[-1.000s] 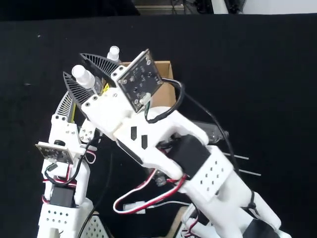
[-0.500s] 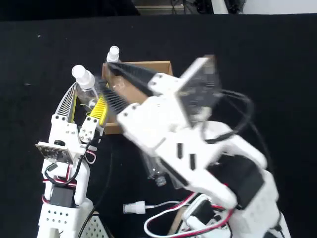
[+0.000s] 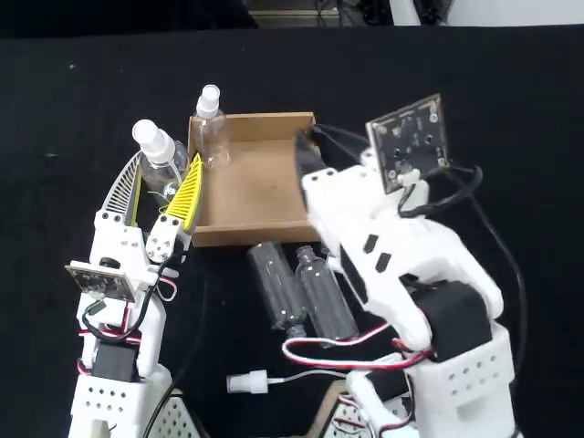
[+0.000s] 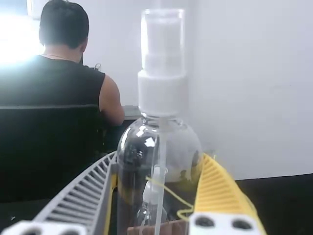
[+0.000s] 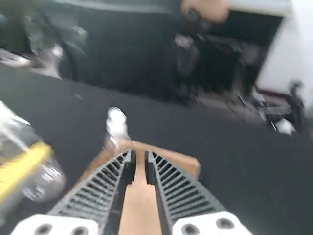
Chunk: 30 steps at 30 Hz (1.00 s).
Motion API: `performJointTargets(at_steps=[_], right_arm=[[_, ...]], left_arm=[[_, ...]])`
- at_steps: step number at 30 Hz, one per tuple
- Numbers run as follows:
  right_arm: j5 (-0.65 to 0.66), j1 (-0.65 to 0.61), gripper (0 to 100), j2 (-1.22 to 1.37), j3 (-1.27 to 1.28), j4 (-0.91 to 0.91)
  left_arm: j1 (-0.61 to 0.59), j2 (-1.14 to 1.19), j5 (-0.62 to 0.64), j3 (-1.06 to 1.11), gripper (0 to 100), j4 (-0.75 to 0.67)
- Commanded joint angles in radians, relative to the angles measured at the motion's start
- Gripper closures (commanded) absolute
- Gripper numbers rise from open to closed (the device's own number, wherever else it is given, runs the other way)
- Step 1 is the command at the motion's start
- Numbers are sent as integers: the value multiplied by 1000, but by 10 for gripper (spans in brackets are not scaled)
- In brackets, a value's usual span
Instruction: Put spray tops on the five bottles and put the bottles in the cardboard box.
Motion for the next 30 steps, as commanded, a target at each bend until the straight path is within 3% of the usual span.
performJointTargets(at_steps=[1, 5, 12, 21, 24, 27, 30], right_arm=[[8, 68, 979, -81, 160, -71], [8, 101, 979, -156, 420, -244], [8, 98, 979, -285, 797, -534], [77, 100, 979, -389, 934, -600], [77, 103, 982, -400, 961, -600], [71, 98, 983, -410, 984, -601], [69, 97, 983, -421, 987, -601]], left_arm=[[5, -5, 6, 22, 970, 6], [5, 3, 6, 22, 970, 26], [5, -5, 0, 22, 970, 293], [1, -2, 6, 22, 970, 362], [-4, -3, 2, 22, 970, 336], [-101, 5, 18, 22, 970, 186], [-205, 6, 178, 22, 970, 32]])
